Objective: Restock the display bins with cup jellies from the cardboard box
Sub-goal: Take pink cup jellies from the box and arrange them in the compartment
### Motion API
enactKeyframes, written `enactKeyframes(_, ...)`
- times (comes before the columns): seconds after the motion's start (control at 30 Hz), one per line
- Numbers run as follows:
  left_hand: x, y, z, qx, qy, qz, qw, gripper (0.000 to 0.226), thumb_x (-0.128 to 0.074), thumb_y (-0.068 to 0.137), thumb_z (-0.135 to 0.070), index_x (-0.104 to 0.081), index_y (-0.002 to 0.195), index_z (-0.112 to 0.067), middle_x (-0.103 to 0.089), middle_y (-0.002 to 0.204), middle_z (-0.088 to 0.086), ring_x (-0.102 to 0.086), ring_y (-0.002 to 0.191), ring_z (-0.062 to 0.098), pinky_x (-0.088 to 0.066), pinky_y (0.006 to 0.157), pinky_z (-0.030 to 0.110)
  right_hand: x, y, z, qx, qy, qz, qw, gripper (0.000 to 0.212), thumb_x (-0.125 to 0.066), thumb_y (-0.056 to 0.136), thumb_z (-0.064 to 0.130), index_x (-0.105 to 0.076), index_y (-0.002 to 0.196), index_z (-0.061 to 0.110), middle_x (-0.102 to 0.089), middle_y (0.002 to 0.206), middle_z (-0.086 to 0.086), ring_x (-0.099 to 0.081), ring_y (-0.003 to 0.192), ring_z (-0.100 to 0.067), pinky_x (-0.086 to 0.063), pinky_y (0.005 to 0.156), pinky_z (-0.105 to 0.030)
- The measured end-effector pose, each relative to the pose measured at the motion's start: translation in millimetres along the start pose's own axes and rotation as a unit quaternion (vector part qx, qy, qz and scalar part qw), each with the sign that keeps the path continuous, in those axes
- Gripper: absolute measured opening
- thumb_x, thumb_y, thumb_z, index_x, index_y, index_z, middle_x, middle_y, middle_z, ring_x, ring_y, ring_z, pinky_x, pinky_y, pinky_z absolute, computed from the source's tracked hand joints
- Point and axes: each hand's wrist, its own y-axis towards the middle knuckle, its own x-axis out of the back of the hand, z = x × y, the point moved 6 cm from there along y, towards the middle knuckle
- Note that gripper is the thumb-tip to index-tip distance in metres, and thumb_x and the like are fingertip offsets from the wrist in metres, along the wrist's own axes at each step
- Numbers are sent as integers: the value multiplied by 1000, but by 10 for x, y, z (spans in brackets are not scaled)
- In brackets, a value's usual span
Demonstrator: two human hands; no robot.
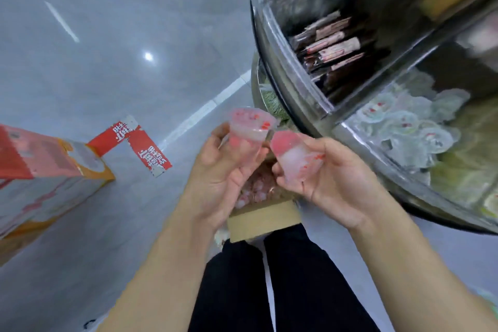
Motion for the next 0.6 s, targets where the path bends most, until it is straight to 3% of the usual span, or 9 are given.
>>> enactKeyframes(0.1,-709,-93,-185,-37,87,112,989,44,-70,64,0,-57,105,-7,-71,91,0,-67,90,14,-53,88,33,-41,-501,466,100,-77,-50,991,41,-68,66,18,-63,107,13,-62,92,-8,-57,74,-20,-55,58,-29)
enactKeyframes(0.17,-1119,-99,-220,-61,140,137,979,45,-66,64,6,-58,106,-8,-70,93,0,-65,93,14,-51,92,32,-45,-820,765,148,-108,-64,981,28,-64,69,17,-68,97,22,-64,89,-7,-56,70,-18,-54,57,-29)
enactKeyframes(0.27,-1630,-40,-216,-116,224,145,957,57,-72,61,0,-52,113,-14,-64,104,-2,-59,101,15,-46,93,32,27,-1232,1192,210,-191,-83,955,36,-67,69,21,-66,104,27,-56,100,-12,-55,68,-15,-53,62,-25)
enactKeyframes(0.37,-2056,41,-143,-167,276,153,934,55,-74,63,-10,-50,104,-36,-65,103,-10,-60,100,7,-48,89,26,206,-1599,1619,284,-366,-198,864,40,-73,65,25,-59,101,35,-57,105,6,-49,57,1,-49,61,-18)
enactKeyframes(0.47,-2420,167,-27,-179,296,146,927,49,-74,60,-26,-48,98,-43,-64,108,-6,-61,105,10,-48,91,31,390,-1883,2026,350,-474,-284,756,42,-73,69,20,-42,94,32,-55,73,16,-44,50,2,-37,49,-9)
enactKeyframes(0.53,-2645,288,61,-183,301,133,926,48,-76,56,-30,-50,92,-47,-64,99,-13,-61,93,6,-50,81,24,536,-2003,2260,377,-499,-294,723,42,-72,69,18,-44,94,35,-58,75,25,-51,62,6,-40,58,-9)
enactKeyframes(0.6,-2840,422,127,-193,311,104,925,49,-79,51,-34,-50,89,-45,-61,97,-6,-59,85,8,-49,77,27,694,-2082,2483,394,-522,-297,696,45,-73,69,15,-51,101,38,-59,97,25,-54,88,7,-41,78,-11)
